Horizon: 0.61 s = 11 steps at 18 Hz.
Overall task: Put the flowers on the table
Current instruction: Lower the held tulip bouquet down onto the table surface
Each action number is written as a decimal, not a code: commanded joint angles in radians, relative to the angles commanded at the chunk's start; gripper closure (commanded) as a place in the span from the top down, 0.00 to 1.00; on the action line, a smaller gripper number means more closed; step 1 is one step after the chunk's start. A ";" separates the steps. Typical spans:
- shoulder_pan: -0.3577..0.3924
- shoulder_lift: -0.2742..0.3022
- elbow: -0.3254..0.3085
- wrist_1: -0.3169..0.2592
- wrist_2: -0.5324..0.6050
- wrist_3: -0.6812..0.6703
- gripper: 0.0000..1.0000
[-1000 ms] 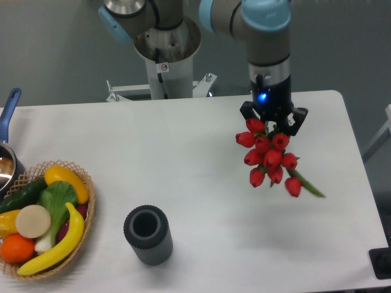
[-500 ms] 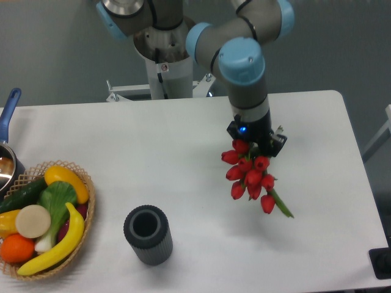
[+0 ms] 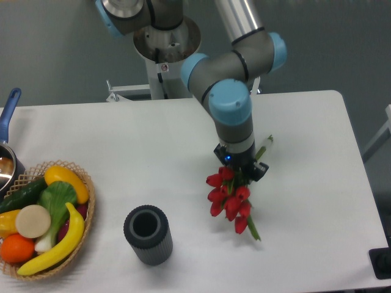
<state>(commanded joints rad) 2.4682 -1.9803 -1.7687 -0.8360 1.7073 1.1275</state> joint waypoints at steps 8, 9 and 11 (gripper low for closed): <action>-0.015 -0.005 0.005 0.003 -0.005 0.009 0.95; -0.018 0.001 0.006 0.003 -0.008 0.009 1.00; -0.022 0.011 0.015 0.003 -0.015 0.009 1.00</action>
<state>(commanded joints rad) 2.4467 -1.9697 -1.7534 -0.8330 1.6920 1.1367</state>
